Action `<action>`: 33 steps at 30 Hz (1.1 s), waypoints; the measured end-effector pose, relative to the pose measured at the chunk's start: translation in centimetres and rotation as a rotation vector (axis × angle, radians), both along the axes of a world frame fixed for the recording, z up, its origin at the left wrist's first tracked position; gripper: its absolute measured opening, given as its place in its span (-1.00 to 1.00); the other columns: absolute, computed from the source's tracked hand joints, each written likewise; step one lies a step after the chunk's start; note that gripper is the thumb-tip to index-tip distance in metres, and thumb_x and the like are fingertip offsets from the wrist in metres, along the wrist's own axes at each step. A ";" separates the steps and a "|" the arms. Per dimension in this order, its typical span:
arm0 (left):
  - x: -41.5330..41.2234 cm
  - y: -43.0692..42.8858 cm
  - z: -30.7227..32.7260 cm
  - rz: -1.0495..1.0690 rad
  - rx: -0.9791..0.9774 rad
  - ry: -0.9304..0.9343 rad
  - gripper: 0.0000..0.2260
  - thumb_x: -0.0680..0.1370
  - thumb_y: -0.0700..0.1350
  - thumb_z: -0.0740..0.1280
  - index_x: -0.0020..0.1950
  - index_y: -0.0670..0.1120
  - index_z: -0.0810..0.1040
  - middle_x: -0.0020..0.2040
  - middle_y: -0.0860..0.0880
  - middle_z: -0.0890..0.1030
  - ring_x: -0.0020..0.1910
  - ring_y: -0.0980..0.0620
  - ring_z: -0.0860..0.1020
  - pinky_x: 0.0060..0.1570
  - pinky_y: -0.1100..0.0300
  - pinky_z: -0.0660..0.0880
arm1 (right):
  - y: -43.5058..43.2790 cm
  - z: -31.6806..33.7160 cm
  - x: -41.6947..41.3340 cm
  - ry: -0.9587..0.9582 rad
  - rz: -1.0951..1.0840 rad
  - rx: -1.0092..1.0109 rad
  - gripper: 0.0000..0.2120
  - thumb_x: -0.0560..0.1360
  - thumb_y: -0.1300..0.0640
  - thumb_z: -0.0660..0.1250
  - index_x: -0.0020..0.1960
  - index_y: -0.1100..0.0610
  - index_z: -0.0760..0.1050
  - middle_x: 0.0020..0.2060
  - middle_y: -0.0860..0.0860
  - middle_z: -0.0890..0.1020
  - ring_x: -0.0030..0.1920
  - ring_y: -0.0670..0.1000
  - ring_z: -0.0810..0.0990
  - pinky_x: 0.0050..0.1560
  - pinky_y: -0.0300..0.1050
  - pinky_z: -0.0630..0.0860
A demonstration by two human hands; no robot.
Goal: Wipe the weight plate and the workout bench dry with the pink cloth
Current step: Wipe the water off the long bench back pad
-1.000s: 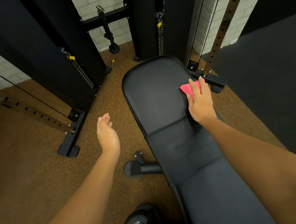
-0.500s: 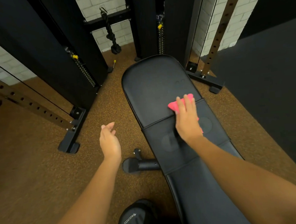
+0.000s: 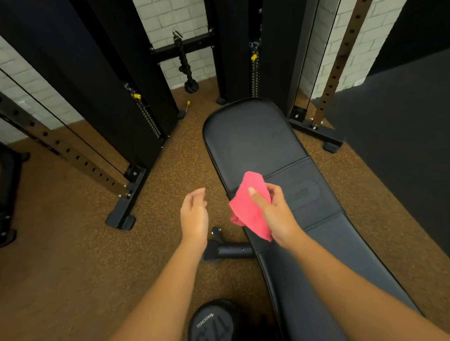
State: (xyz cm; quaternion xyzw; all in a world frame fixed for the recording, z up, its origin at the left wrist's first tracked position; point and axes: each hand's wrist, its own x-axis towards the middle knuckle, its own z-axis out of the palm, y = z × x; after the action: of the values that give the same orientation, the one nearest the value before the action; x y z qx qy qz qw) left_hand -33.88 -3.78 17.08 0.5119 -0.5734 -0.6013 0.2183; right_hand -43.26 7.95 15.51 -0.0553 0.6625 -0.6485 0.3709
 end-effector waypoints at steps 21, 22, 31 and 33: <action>20.5 2.8 8.2 -0.408 0.195 -0.021 -0.77 0.49 -0.11 0.39 0.10 -0.16 0.51 -0.02 -0.15 0.64 -0.17 -0.04 0.65 -0.27 0.15 0.59 | 2.7 7.4 19.1 0.011 0.205 -0.017 -0.70 0.45 0.11 0.41 0.14 0.08 0.42 0.09 0.10 0.61 0.06 0.06 0.63 0.06 0.03 0.59; 22.1 2.7 7.4 -0.418 0.219 -0.040 -0.77 0.50 -0.11 0.39 0.10 -0.16 0.51 -0.02 -0.15 0.63 -0.17 -0.05 0.65 -0.25 0.14 0.60 | 2.8 6.7 20.5 -0.016 0.204 0.003 -0.70 0.46 0.13 0.40 0.14 0.10 0.41 0.08 0.11 0.61 0.03 0.06 0.64 0.02 0.01 0.60; 33.7 0.6 -3.5 -0.293 0.251 -0.360 -0.87 0.58 -0.20 0.23 0.07 -0.11 0.54 0.09 -0.10 0.57 0.06 -0.04 0.53 0.11 0.17 0.45 | 4.4 -3.4 26.5 -0.086 0.230 0.319 -0.72 0.46 0.09 0.41 0.09 0.08 0.39 0.05 0.23 0.55 -0.23 0.30 0.66 -0.35 0.19 0.59; 35.0 0.2 -5.8 -0.301 0.239 -0.410 -0.87 0.58 -0.20 0.23 0.05 -0.09 0.55 0.12 -0.11 0.58 0.12 -0.07 0.53 0.23 0.06 0.43 | 4.2 -5.7 27.0 -0.079 0.265 0.378 -0.72 0.46 0.07 0.42 0.08 0.06 0.38 0.05 0.22 0.56 -0.22 0.29 0.66 -0.36 0.21 0.60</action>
State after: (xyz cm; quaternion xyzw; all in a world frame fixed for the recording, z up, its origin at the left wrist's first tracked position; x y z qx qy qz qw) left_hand 1.10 -3.58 11.24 0.5540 -0.6002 -0.5743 -0.0561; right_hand -16.22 12.19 9.81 -0.0457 0.7441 -0.4603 0.4821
